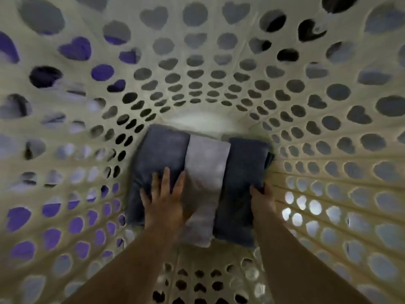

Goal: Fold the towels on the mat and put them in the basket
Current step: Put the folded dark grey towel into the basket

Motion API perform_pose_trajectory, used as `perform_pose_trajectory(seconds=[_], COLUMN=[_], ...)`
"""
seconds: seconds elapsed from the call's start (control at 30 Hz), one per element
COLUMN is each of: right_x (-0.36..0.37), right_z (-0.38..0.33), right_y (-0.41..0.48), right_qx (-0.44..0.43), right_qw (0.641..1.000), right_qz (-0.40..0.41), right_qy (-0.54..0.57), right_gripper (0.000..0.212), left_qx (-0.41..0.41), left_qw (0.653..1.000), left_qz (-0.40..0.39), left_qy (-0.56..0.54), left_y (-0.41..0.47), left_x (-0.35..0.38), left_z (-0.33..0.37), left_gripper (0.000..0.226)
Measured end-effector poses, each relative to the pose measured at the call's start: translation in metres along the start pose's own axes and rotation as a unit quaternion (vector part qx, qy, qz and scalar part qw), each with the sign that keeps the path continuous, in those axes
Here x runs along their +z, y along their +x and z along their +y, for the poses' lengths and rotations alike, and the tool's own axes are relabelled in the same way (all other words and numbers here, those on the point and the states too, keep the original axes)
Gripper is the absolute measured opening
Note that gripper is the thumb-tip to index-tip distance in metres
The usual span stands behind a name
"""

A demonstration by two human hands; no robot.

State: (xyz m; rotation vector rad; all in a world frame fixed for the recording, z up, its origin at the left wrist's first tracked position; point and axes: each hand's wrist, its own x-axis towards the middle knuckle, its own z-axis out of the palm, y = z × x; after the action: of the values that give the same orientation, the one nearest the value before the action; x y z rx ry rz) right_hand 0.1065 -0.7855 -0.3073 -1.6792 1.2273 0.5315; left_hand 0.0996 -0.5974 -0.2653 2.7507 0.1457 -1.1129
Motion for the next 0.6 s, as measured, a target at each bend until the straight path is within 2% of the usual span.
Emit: perform_pose_trajectory(seconds=[0.1,0.23,0.3,0.37,0.4,0.43,0.47,0.5,0.53,0.57,0.6], right_x=[0.000,-0.003,-0.004,-0.002,-0.001,-0.001,0.002,0.006,0.010,0.013,0.015], right_z=[0.007,0.006,0.004,0.002,0.001,0.003,0.007,0.014,0.019,0.023,0.023], right_y=[0.013,0.014,0.011,-0.001,-0.009,-0.016,-0.020,-0.020,-0.020,-0.018,-0.016], right_qx=[0.038,0.040,0.011,-0.057,-0.121,-0.217,-0.313,-0.384,-0.415,-0.415,-0.385], right_qw=[0.999,0.994,0.996,0.988,0.965,0.922,0.870,0.822,0.787,0.764,0.762], right_qz=[-0.029,-0.098,-0.084,-0.002,0.075,0.149,0.175,0.155,0.109,0.075,0.036], right_qy=[0.001,0.019,-0.022,-0.144,-0.219,-0.284,-0.337,-0.390,-0.444,-0.488,-0.520], right_gripper=[0.036,0.037,0.042,0.051,0.054,0.055,0.056,0.059,0.062,0.064,0.064], left_qx=[-0.024,-0.018,-0.020,-0.023,-0.023,-0.025,-0.025,-0.028,-0.028,-0.026,-0.023], left_qw=[0.997,0.997,0.997,0.998,0.998,0.998,0.998,0.998,0.998,0.998,0.998], left_qz=[-0.054,-0.060,-0.058,-0.053,-0.049,-0.045,-0.043,-0.044,-0.045,-0.043,-0.036], left_qy=[0.038,0.038,0.039,0.038,0.034,0.031,0.031,0.034,0.036,0.038,0.039], left_y=[0.012,0.016,0.014,0.012,0.013,0.013,0.012,0.012,0.012,0.011,0.010], left_x=[0.009,0.013,0.014,0.012,0.013,0.013,0.014,0.014,0.015,0.015,0.015], left_z=[-0.007,-0.007,-0.008,-0.007,-0.006,-0.004,-0.003,-0.002,-0.002,-0.001,-0.002], left_gripper=[0.079,0.084,0.085,0.084,0.084,0.085,0.085,0.085,0.085,0.085,0.084])
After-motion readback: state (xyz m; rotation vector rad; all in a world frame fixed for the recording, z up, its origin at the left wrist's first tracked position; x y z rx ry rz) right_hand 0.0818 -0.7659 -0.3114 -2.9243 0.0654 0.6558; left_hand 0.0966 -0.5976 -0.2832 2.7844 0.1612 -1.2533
